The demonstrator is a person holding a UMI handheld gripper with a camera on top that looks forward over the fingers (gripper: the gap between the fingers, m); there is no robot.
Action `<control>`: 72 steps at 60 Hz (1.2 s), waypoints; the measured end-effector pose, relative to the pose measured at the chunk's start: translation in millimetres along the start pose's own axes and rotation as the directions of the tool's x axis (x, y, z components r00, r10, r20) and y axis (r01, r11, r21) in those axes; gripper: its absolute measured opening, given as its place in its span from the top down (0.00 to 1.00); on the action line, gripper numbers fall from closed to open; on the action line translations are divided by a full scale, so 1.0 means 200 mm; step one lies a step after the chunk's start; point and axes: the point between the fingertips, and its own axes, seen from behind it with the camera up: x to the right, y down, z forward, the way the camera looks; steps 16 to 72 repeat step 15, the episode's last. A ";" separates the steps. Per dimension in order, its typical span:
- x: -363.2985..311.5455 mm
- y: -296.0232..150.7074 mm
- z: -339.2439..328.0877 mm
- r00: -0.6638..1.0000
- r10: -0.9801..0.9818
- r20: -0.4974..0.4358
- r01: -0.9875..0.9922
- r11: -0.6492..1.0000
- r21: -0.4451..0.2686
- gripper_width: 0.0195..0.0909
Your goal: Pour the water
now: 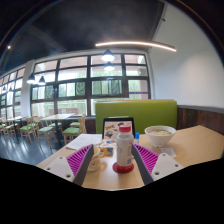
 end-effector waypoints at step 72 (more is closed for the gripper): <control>-0.23 0.03 -0.66 0.998 -0.019 0.058 0.018 1.000 0.016 0.13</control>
